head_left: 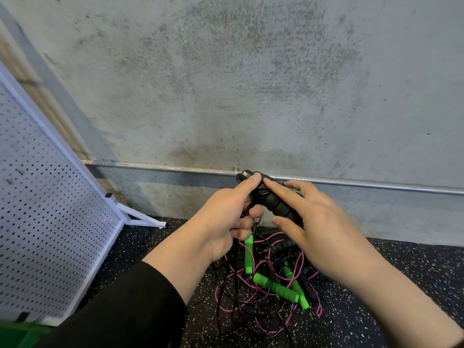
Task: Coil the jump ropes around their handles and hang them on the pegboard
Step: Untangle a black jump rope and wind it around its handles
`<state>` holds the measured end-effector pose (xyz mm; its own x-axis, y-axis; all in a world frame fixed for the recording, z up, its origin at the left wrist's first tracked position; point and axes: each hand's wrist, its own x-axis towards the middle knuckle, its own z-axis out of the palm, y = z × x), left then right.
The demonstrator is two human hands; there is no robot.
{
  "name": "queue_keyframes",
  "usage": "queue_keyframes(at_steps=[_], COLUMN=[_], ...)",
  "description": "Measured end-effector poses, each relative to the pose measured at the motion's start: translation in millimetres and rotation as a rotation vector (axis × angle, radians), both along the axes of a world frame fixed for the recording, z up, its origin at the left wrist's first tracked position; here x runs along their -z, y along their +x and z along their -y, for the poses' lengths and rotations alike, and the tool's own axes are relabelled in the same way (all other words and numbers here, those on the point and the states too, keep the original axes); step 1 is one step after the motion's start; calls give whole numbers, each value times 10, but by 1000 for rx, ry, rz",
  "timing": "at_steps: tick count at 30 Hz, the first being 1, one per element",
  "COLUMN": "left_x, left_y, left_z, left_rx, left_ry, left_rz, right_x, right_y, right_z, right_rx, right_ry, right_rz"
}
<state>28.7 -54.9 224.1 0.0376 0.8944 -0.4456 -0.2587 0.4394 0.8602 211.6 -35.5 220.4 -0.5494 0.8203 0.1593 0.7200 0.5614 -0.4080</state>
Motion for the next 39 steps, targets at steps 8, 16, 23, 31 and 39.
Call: queue_keyframes(at_steps=[8, 16, 23, 31, 39], left_x=[-13, -14, -15, 11, -54], left_y=[-4, -14, -19, 2, 21], left_z=[40, 82, 65, 41, 56], left_rx=[137, 301, 197, 175, 158], left_ry=[145, 236, 190, -11, -44], left_rz=[21, -27, -242, -301, -121], right_x=[-203, -258, -279, -88, -112], right_y=[104, 195, 111, 92, 123], right_z=[-111, -61, -49, -136, -84], right_rx=[313, 91, 223, 310, 344], right_ry=[-459, -1148, -895, -299, -17], right_rz=[-495, -667, -774, -358, -47])
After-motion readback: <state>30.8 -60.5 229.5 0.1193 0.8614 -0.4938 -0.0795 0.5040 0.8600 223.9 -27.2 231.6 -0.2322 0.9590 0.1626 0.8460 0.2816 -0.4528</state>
